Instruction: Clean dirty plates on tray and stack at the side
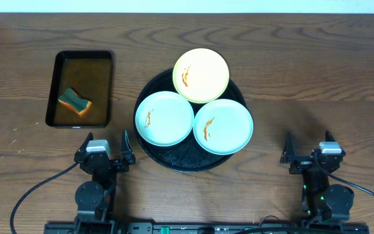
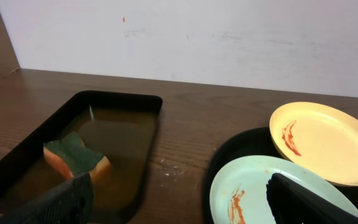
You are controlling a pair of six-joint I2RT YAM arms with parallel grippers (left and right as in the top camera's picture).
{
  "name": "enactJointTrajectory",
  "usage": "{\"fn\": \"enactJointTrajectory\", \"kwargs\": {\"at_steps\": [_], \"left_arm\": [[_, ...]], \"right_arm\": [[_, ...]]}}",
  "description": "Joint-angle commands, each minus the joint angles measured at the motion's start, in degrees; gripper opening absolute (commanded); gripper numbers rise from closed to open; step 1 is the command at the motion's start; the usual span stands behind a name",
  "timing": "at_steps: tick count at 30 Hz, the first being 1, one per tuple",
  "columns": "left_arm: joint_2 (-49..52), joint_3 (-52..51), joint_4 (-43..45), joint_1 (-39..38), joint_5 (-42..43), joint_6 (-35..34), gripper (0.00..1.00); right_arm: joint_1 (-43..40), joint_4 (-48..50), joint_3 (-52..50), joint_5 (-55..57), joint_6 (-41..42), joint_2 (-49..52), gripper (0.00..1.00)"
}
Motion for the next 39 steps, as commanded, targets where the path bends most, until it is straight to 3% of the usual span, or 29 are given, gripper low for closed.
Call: {"fn": "enactJointTrajectory", "kwargs": {"at_steps": [1,4,9,11,14,18,20,22,27,32,36,39], "left_arm": [[-0.3,-1.0,-2.3,-0.1,-2.0,0.0,0.89],[-0.3,-1.0,0.2,-0.2,0.2,-3.0,0.89],[-0.3,-1.0,5.1,-0.2,33.7,-31.8,0.89],[-0.3,-1.0,7.3,-0.1,36.5,-38.1,0.90],[-0.3,-1.0,14.7,-0.1,33.9,-38.6,0.90],[-0.3,-0.6,32.6,-0.1,30.4,-36.3,0.90],[-0.3,1.2,32.7,-0.1,29.3,-33.8,0.90],[0.2,4.5,25.5,-0.1,29.5,-28.9,0.90],[8.1,22.0,-7.3,-0.1,20.8,-13.2,0.90],[29.8,47.7,-36.4,-0.1,4.9,-11.3,0.89],[49.3,66.5,-54.7,-0.1,3.9,-10.0,0.89],[59.7,75.1,-60.9,-0.1,4.9,-10.0,0.90]], "right_arm": [[0.4,-0.2,-0.2,0.5,-0.7,0.1,0.99],[0.4,-0.2,-0.2,0.5,-0.7,0.1,0.99],[0.4,-0.2,-0.2,0.5,-0.7,0.1,0.99],[0.4,-0.2,-0.2,0.5,-0.7,0.1,0.99],[0.4,-0.2,-0.2,0.5,-0.7,0.1,0.99],[0.4,-0.2,-0.2,0.5,-0.7,0.1,0.99],[0.4,-0.2,-0.2,0.5,-0.7,0.1,0.99],[0.4,-0.2,-0.2,0.5,-0.7,0.1,0.99],[0.4,-0.2,-0.2,0.5,-0.7,0.1,0.99],[0.4,-0.2,-0.2,0.5,-0.7,0.1,0.99],[0.4,-0.2,-0.2,0.5,-0.7,0.1,0.99],[0.4,-0.2,-0.2,0.5,-0.7,0.1,0.99]]}}
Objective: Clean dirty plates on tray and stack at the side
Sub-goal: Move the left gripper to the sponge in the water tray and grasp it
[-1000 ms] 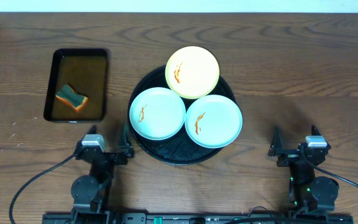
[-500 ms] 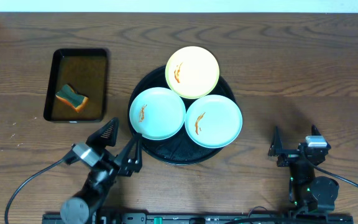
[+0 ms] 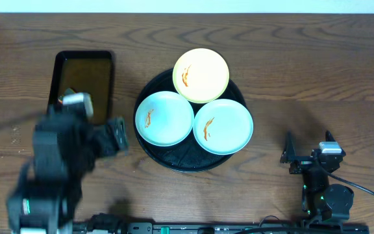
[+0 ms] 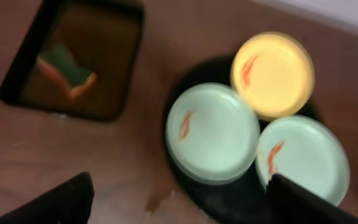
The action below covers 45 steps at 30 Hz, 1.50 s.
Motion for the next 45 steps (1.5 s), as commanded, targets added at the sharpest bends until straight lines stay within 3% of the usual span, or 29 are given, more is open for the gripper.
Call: {"fn": "enactJointTrajectory", "kwargs": {"at_steps": [1,3,5,8,12,13,18,24,31,45], "left_arm": [[10.4,7.7,-4.7,-0.1,-2.3,2.1,0.89],[15.4,10.1,-5.8,0.0,-4.2,1.5,0.90],[19.1,12.2,-6.9,1.4,-6.7,-4.1,0.89],[25.2,15.5,-8.1,7.6,-8.2,-8.3,0.89],[31.8,16.5,-5.2,16.9,-1.4,-12.4,0.90],[33.2,16.5,-4.5,18.6,0.6,-12.4,0.99],[39.7,16.5,0.3,23.5,2.6,-14.0,0.99],[48.0,16.5,8.7,24.0,2.7,-17.6,1.00],[57.7,16.5,17.1,24.0,2.6,-18.0,0.83],[69.3,16.5,20.0,24.1,-2.7,-17.9,0.77]], "right_arm": [[0.4,-0.2,-0.1,0.2,-0.7,-0.2,0.99],[0.4,-0.2,-0.1,0.2,-0.7,-0.2,0.99],[0.4,-0.2,-0.1,0.2,-0.7,-0.2,0.99],[0.4,-0.2,-0.1,0.2,-0.7,-0.2,0.99],[0.4,-0.2,-0.1,0.2,-0.7,-0.2,0.99],[0.4,-0.2,-0.1,0.2,-0.7,-0.2,0.99],[0.4,-0.2,-0.1,0.2,-0.7,-0.2,0.99],[0.4,-0.2,-0.1,0.2,-0.7,-0.2,0.99],[0.4,-0.2,-0.1,0.2,-0.7,-0.2,0.99],[0.4,-0.2,-0.1,0.2,-0.7,-0.2,0.99]]}}
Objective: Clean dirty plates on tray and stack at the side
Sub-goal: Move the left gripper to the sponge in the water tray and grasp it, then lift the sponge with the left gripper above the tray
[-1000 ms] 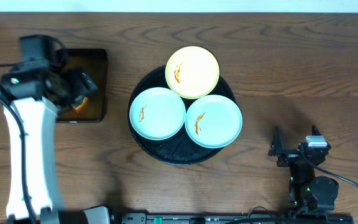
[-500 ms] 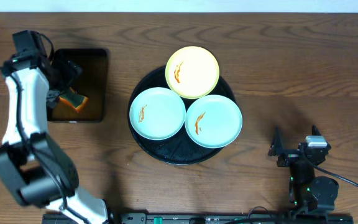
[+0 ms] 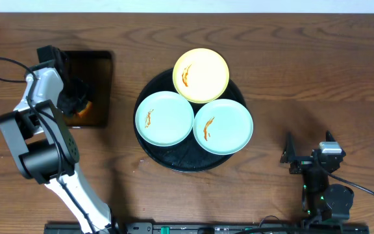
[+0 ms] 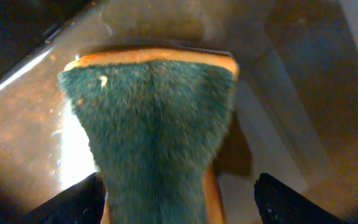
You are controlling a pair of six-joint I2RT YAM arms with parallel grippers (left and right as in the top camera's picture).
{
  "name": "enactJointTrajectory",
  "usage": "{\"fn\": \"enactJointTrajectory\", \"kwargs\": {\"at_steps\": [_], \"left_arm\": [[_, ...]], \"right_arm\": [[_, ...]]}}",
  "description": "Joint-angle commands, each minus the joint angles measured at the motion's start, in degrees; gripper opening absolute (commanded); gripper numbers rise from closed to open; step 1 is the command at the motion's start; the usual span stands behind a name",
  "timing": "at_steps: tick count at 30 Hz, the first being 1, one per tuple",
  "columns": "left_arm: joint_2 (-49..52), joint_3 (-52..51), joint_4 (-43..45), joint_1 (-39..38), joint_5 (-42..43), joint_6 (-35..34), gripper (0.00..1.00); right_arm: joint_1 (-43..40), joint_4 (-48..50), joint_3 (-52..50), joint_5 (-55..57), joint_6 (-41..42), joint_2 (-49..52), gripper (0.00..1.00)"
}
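Three stained plates lie on the round black tray (image 3: 174, 159): a yellow plate (image 3: 200, 75) at the back, a teal plate (image 3: 164, 118) on the left and another teal plate (image 3: 223, 126) on the right. Each bears an orange smear. The sponge (image 4: 154, 124), green on top and orange below, lies in the black tub (image 3: 106, 91) of brownish water. My left gripper (image 3: 72, 103) is down in the tub, open, its fingers (image 4: 73, 202) on either side of the sponge. My right gripper (image 3: 308, 151) rests open near the table's front right.
The tub stands at the far left of the wooden table (image 3: 304, 71), a hand's width from the tray. The left arm stretches from the front edge up along the table's left side. A wall runs behind the table.
My left gripper was raised over the table in front of the tub, looking down on tub and plates. Now it is lowered into the tub, open astride the sponge. Plates and right arm are unchanged.
At first both grippers rested open at the table's front edge, the sponge lying in the tub. Then the left arm was lifted in front of the tub. Now its open gripper is down around the sponge. The plates have stayed where they were.
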Motion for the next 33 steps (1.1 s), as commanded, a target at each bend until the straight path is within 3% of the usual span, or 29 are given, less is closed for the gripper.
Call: {"fn": "enactJointTrajectory", "kwargs": {"at_steps": [1,13,14,18,22,24,33], "left_arm": [[1.4,1.1,0.7,0.1,-1.9,-0.1,0.77],[1.6,1.1,2.8,0.3,-6.0,0.6,0.66],[1.6,1.1,2.8,0.3,-6.0,0.6,0.63],[1.6,1.1,1.5,0.3,-5.3,0.6,0.30],[0.9,1.1,0.3,0.3,-4.4,0.6,0.12],[-0.6,1.1,0.3,0.3,-3.7,0.6,0.08],[-17.4,1.1,3.5,0.3,1.0,0.5,0.08]], "right_arm": [[0.4,-0.2,-0.1,0.1,-0.7,-0.2,0.99],[0.4,-0.2,-0.1,0.1,-0.7,-0.2,0.99],[0.4,-0.2,-0.1,0.1,-0.7,-0.2,0.99],[0.4,-0.2,-0.1,0.1,-0.7,-0.2,0.99],[0.4,-0.2,-0.1,0.1,-0.7,-0.2,0.99],[0.4,-0.2,-0.1,0.1,-0.7,-0.2,0.99],[0.4,-0.2,-0.1,0.1,-0.7,-0.2,0.99]]}}
